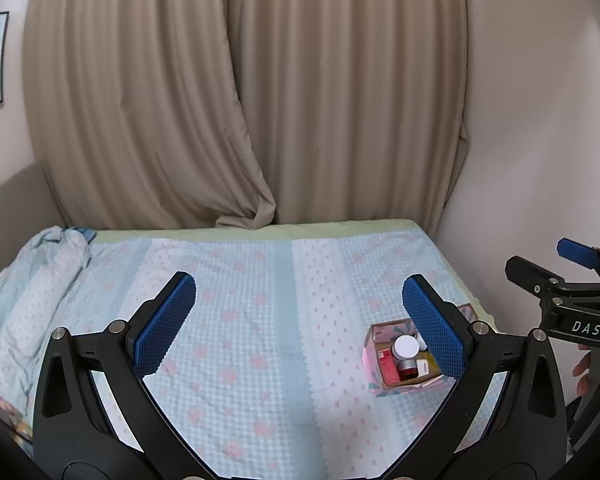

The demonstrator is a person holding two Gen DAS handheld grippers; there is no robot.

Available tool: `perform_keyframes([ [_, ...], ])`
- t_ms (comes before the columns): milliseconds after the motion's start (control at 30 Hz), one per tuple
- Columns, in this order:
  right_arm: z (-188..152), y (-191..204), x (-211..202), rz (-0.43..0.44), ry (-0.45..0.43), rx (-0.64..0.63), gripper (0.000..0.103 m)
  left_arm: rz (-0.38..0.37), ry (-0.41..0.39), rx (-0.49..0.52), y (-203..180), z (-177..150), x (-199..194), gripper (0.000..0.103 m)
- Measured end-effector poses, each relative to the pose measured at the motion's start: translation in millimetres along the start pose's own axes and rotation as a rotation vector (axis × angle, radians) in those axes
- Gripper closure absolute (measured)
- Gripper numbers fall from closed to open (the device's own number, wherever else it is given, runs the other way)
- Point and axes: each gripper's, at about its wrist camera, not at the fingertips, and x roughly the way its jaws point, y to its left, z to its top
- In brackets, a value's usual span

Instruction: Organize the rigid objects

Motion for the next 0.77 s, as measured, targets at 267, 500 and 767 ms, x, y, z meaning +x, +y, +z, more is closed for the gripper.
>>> perform_keyframes([
  [267, 1, 1, 0, -0.004, 0.005, 0.000, 0.000, 0.001, 0.009, -0.015, 3, -2, 5, 0.000],
  [500, 2, 3, 1, -0.001, 0.016, -0.002, 0.000, 0.020, 0.047, -0.061, 12, -9, 18, 0.000],
  [767, 1, 6, 8, 0.002, 0.039, 0.008, 0.000, 0.053, 0.032, -0.080, 24, -14, 22, 0.000],
])
